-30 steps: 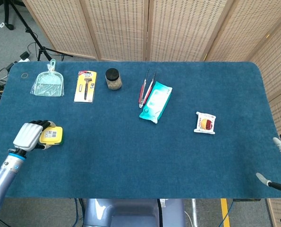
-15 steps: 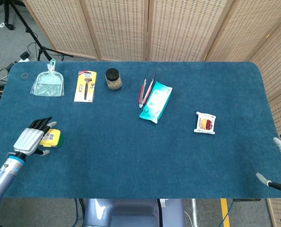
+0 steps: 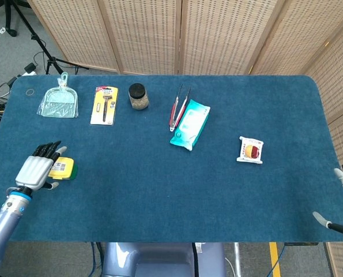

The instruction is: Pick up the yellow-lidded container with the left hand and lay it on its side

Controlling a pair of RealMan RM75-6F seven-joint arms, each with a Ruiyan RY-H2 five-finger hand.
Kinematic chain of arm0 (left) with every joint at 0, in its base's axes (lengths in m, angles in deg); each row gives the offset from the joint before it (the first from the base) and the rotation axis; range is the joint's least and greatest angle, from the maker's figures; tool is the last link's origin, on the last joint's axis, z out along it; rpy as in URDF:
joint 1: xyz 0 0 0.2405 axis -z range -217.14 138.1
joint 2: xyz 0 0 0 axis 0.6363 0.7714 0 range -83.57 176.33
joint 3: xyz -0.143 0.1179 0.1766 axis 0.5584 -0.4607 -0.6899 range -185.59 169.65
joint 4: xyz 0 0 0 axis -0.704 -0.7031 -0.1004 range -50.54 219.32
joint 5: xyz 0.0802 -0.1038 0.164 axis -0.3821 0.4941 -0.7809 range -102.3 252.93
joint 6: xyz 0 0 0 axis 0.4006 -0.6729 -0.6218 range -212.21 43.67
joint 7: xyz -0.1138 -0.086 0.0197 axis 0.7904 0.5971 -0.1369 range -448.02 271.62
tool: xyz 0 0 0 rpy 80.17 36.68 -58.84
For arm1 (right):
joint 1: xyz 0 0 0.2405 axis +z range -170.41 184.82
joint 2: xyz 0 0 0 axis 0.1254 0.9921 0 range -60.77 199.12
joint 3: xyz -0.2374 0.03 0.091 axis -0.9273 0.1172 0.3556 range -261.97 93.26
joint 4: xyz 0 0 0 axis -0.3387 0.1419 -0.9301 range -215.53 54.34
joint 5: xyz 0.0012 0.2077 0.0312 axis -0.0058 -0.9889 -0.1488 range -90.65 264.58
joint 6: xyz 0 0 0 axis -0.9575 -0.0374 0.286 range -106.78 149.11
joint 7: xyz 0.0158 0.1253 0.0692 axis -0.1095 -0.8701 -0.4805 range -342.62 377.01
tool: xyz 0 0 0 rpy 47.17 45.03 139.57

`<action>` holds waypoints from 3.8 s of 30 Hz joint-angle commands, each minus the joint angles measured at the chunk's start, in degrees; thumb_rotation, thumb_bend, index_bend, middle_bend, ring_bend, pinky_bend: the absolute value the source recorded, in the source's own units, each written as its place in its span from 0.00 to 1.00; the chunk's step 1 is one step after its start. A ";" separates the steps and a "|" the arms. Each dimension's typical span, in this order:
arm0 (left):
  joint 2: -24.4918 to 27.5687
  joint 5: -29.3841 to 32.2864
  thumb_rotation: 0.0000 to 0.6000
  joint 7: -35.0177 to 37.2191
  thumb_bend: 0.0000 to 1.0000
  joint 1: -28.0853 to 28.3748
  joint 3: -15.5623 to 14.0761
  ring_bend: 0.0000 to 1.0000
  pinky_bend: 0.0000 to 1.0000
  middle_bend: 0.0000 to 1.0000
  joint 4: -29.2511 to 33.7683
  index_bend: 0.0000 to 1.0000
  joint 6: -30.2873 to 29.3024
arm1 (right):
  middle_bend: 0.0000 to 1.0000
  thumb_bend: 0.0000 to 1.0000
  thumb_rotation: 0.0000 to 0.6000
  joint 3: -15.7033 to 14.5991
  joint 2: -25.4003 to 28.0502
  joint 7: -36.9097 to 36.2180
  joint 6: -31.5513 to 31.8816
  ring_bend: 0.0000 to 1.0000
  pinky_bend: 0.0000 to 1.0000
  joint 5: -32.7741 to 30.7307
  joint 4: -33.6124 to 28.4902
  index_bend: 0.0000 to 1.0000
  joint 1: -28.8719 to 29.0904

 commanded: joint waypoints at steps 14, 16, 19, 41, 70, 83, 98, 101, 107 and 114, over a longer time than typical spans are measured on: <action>-6.04 6.69 1.00 -8.18 0.03 1.60 3.66 0.44 0.30 0.47 -1.54 0.55 -0.42 | 0.00 0.00 1.00 0.15 0.05 -0.60 -0.63 0.00 0.00 -0.46 0.41 0.02 0.28; -5.74 7.07 1.00 -8.76 0.04 1.47 3.65 0.45 0.31 0.48 -1.13 0.57 -0.56 | 0.00 0.00 1.00 0.13 0.05 -0.60 -0.60 0.00 0.00 -0.41 0.40 0.02 0.27; -5.03 7.43 1.00 -7.02 0.05 1.22 4.38 0.46 0.32 0.49 0.25 0.58 -0.78 | 0.00 0.00 1.00 0.13 0.07 -0.67 -0.47 0.00 0.00 -0.41 0.37 0.02 0.21; -7.55 -19.25 1.00 78.19 0.02 1.96 0.72 0.47 0.32 0.50 -16.20 0.59 -2.15 | 0.00 0.00 1.00 -0.02 -0.16 0.05 -0.42 0.00 0.00 -0.12 0.25 0.02 0.23; 7.10 -15.45 1.00 28.88 0.00 0.14 -2.54 0.00 0.00 0.00 5.39 0.00 -3.43 | 0.00 0.00 1.00 0.03 0.52 -0.65 -0.37 0.00 0.00 -0.40 0.37 0.02 0.05; 7.65 11.42 1.00 -15.81 0.03 2.02 2.32 0.00 0.00 0.00 26.22 0.00 -3.98 | 0.00 0.00 1.00 0.50 0.41 -1.74 -1.62 0.00 0.00 -1.17 0.93 0.02 0.81; 1.19 18.03 1.00 -19.23 0.01 6.35 3.04 0.00 0.00 0.00 18.83 0.04 0.24 | 0.00 0.00 1.00 0.93 0.16 -3.32 -0.84 0.00 0.00 -1.14 1.86 0.02 0.85; 0.21 19.10 1.00 -20.23 0.02 6.90 2.87 0.00 0.00 0.00 17.76 0.08 0.62 | 0.00 0.00 1.00 0.99 0.04 -3.30 -0.83 0.00 0.00 -1.34 1.97 0.02 0.81; -1.67 20.81 1.00 -21.79 0.06 8.19 2.73 0.20 0.15 0.25 16.08 0.34 1.48 | 0.00 0.00 1.00 1.36 -0.06 -3.75 -0.89 0.00 0.00 -2.49 2.42 0.02 0.60; -3.37 24.67 1.00 -26.98 0.24 8.95 2.41 0.43 0.33 0.49 14.94 0.63 -1.46 | 0.00 0.00 1.00 1.64 -0.18 -4.49 -1.19 0.00 0.00 -3.27 2.94 0.02 0.52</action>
